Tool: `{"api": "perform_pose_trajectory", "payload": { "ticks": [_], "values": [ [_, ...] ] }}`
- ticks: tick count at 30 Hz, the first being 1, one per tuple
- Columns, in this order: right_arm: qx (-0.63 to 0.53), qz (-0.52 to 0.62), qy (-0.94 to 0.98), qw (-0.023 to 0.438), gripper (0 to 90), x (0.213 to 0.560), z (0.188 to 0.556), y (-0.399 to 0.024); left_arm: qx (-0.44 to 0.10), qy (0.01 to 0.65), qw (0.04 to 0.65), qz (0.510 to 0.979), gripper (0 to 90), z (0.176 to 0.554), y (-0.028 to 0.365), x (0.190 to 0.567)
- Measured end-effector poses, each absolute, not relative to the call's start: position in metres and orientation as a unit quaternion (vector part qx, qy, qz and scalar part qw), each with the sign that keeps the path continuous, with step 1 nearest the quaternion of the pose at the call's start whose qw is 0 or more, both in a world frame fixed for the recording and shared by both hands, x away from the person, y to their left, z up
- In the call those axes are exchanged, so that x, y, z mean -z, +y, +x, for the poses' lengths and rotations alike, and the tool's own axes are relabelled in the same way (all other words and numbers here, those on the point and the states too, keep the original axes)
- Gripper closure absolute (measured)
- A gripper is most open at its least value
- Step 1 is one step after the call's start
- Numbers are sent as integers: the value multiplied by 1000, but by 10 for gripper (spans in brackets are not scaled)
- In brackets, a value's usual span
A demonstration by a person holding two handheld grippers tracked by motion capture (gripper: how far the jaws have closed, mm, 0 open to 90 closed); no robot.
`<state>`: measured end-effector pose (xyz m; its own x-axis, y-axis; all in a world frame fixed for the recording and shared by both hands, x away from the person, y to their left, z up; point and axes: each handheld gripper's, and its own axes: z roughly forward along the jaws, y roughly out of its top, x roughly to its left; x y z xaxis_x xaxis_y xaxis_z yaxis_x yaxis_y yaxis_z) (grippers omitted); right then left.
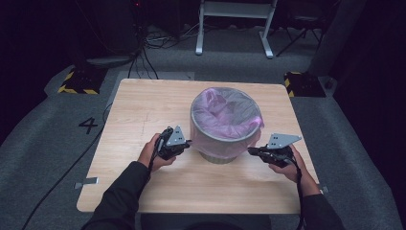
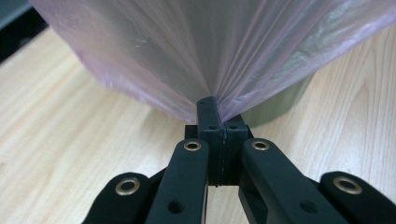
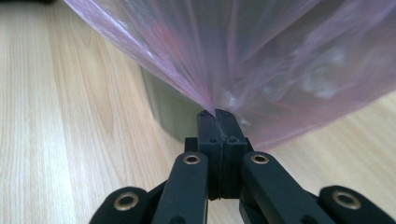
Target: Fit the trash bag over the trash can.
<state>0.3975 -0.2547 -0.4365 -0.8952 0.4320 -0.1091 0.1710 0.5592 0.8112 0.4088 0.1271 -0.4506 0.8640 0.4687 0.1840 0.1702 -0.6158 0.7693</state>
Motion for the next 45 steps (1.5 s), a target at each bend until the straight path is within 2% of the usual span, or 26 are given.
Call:
{"api": "perform_pose_trajectory", "payload": {
  "ticks": [4, 5, 8, 9, 11, 13, 15, 17, 19, 24, 30, 38, 45],
  "values": [
    [-417, 183, 880, 134, 900, 448, 399, -252, -182, 188, 384, 885, 896, 410, 125, 459],
    [-413, 187, 882, 133, 900, 450, 401, -252, -182, 194, 379, 887, 861, 411, 124, 461],
    [-419, 204, 875, 128, 880, 455, 405, -256, -184, 222, 375, 881, 548, 411, 129, 465],
    [-423, 210, 872, 127, 822, 455, 405, -258, -183, 241, 375, 877, 439, 410, 131, 466],
    [-432, 222, 865, 126, 712, 454, 405, -262, -169, 259, 378, 872, 313, 409, 137, 466],
    [-449, 229, 857, 110, 532, 452, 404, -268, -164, 268, 392, 865, 271, 403, 147, 465],
    [-464, 230, 849, 100, 414, 448, 400, -274, -157, 274, 398, 861, 208, 396, 154, 465],
    [-472, 233, 842, 114, 309, 442, 393, -282, -149, 282, 392, 863, 202, 389, 159, 466],
    [-488, 240, 830, 122, 257, 435, 385, -290, -157, 285, 377, 867, 200, 382, 161, 470],
    [-516, 251, 806, 142, 230, 414, 374, -299, -161, 291, 333, 882, 189, 371, 163, 486],
    [-524, 230, 798, 187, 201, 381, 364, -294, -143, 299, 336, 882, 196, 363, 170, 493],
    [-522, 216, 792, 231, 210, 333, 364, -280, -130, 306, 337, 881, 197, 357, 173, 497],
    [-503, 210, 801, 249, 214, 320, 373, -263, -120, 306, 348, 878, 193, 358, 177, 499]
  ]
}}
